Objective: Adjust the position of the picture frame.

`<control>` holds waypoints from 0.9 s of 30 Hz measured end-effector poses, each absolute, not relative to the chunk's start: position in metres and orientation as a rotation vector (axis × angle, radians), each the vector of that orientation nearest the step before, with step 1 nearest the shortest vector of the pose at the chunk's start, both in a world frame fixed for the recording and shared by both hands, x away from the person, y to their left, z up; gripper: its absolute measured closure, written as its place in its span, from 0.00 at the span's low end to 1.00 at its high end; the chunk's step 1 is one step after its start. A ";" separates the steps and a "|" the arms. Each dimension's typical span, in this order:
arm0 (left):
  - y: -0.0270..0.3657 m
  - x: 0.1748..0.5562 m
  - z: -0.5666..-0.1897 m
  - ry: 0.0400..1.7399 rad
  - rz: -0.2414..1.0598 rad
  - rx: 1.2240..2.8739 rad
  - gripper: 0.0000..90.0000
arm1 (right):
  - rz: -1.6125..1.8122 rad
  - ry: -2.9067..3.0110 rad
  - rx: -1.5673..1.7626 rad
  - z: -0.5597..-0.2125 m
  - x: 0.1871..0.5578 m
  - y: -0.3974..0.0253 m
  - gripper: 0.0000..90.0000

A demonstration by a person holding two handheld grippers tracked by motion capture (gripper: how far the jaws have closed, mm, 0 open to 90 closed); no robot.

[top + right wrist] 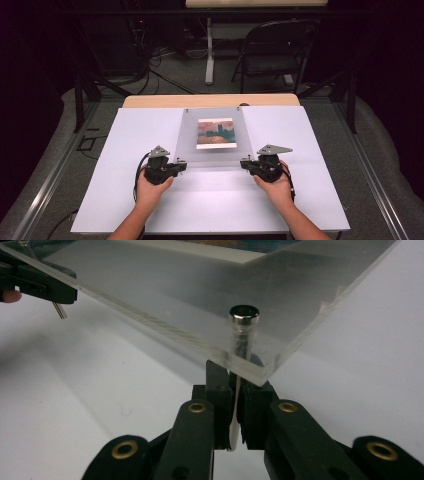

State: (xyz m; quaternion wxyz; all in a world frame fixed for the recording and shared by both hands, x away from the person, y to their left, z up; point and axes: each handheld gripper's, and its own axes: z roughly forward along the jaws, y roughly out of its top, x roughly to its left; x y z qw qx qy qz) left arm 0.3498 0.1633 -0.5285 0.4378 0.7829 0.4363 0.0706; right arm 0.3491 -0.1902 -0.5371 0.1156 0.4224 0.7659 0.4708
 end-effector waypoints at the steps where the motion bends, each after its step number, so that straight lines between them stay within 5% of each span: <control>1: 0.163 0.351 -0.529 1.086 0.179 1.944 0.95 | 1.377 2.238 1.237 -0.538 0.352 -0.191 0.95; 27: 0.161 0.354 -0.553 1.112 0.190 1.974 0.94 | 1.319 2.271 1.235 -0.561 0.354 -0.187 0.95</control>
